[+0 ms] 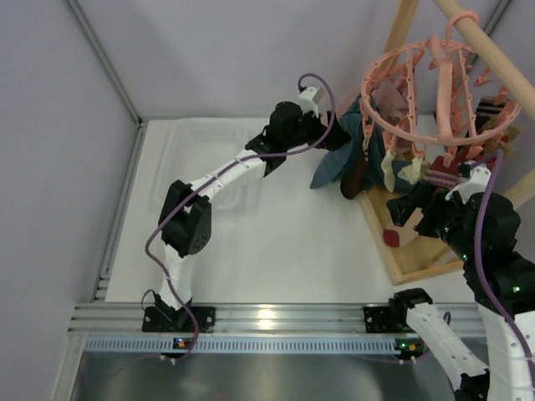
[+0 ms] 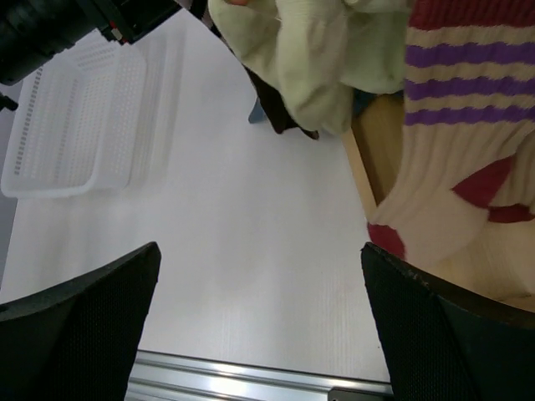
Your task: Remove the socks clipped to the hanger
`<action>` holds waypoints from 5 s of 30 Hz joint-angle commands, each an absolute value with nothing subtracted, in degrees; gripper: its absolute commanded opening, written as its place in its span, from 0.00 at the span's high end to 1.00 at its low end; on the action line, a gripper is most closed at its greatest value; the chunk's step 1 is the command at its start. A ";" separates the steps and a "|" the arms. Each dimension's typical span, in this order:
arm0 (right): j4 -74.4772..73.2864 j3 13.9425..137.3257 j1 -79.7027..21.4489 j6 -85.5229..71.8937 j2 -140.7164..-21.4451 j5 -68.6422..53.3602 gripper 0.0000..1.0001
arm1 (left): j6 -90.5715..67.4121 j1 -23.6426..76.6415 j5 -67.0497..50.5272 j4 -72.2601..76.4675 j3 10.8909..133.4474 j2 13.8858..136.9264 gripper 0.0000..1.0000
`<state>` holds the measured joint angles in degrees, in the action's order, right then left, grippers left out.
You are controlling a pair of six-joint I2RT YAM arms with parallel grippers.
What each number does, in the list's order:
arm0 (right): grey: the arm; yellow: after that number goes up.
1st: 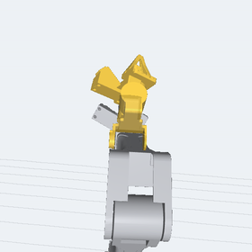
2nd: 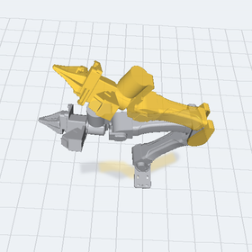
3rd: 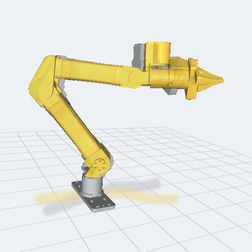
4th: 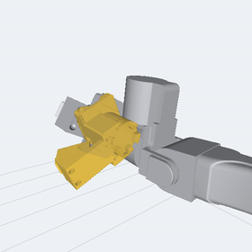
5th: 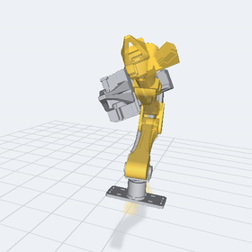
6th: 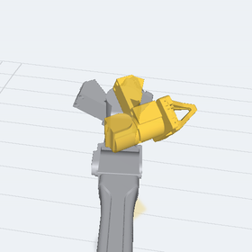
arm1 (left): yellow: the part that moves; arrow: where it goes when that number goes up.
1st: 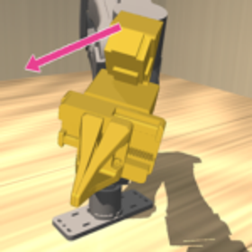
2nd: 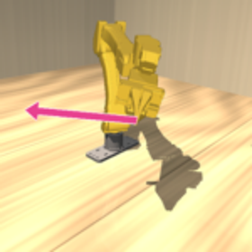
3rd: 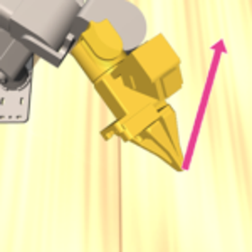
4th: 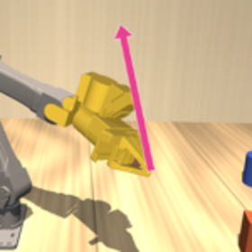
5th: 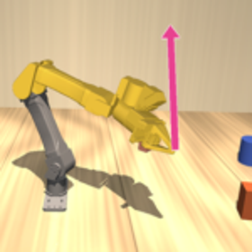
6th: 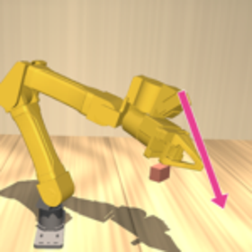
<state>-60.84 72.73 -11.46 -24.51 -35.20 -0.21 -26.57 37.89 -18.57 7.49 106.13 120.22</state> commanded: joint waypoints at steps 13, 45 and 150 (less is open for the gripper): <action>-54.05 68.82 -11.60 -23.47 -35.95 -2.99 0.01 | -18.02 48.51 5.63 12.30 77.09 91.76 0.23; -54.94 66.54 -11.60 -26.46 -31.29 -3.43 0.00 | -22.77 63.02 10.72 17.84 94.48 121.90 0.11; -22.85 71.89 -32.17 -17.14 -57.66 40.96 1.00 | -30.84 13.10 21.79 -10.20 72.26 84.99 1.00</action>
<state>-21.65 70.87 -32.47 -17.06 -59.13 42.85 -28.45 14.57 15.86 -7.62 75.26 85.08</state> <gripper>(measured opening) 0.055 0.087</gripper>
